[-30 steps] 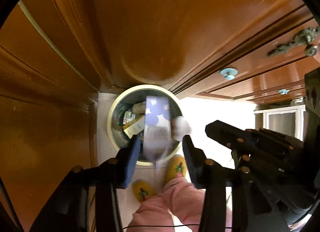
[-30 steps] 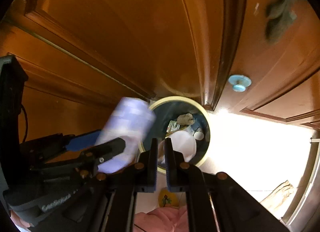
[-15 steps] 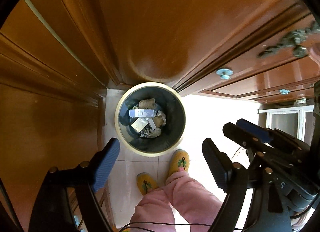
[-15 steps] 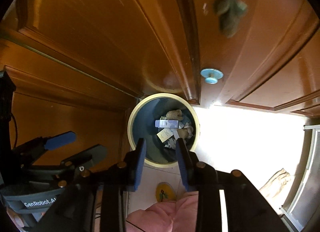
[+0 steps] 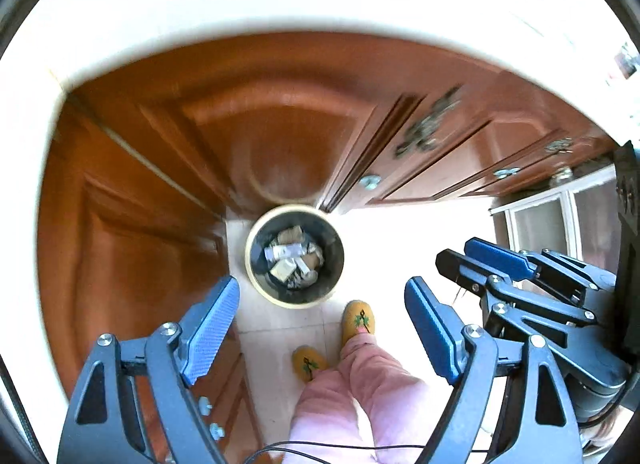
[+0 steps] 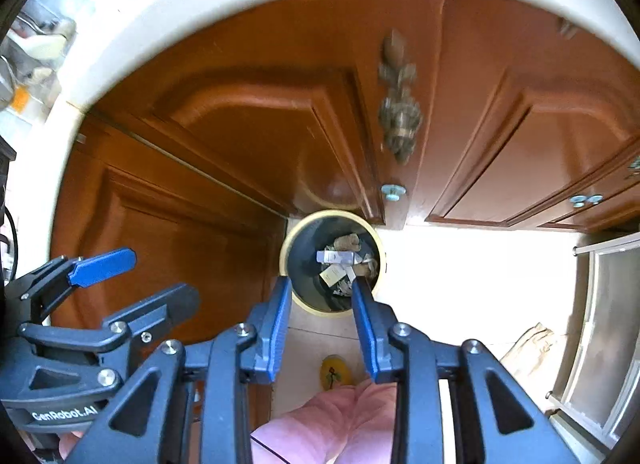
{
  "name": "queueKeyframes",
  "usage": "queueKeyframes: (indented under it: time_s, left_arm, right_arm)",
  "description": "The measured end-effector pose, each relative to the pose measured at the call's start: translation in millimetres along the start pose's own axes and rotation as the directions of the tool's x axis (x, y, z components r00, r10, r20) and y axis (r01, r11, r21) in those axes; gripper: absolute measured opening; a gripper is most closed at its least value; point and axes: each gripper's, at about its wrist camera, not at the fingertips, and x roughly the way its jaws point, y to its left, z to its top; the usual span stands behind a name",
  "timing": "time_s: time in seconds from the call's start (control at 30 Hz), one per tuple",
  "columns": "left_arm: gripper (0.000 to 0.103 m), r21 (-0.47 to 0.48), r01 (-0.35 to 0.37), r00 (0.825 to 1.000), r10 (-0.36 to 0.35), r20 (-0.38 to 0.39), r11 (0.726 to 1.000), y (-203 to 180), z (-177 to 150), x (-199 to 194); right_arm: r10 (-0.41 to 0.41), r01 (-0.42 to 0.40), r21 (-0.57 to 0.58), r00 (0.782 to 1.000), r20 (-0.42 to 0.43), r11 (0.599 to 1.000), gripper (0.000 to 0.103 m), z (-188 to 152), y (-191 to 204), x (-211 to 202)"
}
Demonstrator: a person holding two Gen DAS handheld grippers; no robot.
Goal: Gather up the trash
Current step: 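Raise both tools back up to the counter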
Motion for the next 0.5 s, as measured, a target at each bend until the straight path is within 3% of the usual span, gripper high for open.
queueKeyframes:
  time_s: [0.27, 0.5]
  left_arm:
    - [0.083, 0.107, -0.03, 0.982, 0.01, 0.186, 0.994, -18, 19, -112]
    - [0.083, 0.172, -0.063, 0.935, -0.003, 0.356, 0.983, -40, 39, -201]
  right_arm:
    - [-0.021, 0.021, -0.002, 0.992, 0.122, 1.0, 0.031, -1, 28, -96]
    - [-0.037, 0.042, -0.014, 0.962, 0.27, 0.999, 0.031, 7, 46, -185]
